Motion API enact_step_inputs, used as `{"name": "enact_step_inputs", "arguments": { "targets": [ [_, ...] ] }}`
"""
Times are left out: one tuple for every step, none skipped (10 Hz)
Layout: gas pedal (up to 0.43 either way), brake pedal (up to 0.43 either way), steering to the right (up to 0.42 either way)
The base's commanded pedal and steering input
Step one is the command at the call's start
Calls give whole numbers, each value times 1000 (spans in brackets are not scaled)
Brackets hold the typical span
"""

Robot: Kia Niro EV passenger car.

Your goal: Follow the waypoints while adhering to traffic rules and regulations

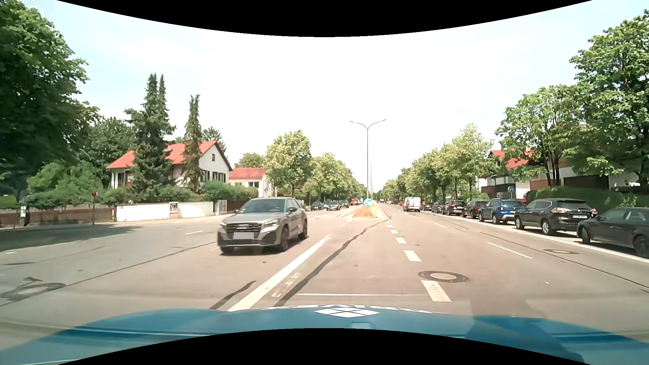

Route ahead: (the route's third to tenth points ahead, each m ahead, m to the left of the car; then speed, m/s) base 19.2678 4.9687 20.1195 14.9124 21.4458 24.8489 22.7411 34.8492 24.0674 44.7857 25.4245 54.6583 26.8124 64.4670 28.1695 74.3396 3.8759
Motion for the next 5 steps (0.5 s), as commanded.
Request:
{"name": "enact_step_inputs", "arguments": {
  "targets": [
    [0,43,74],
    [0,91,75],
    [0,128,76],
    [0,134,76],
    [0,146,76]
  ]
}}
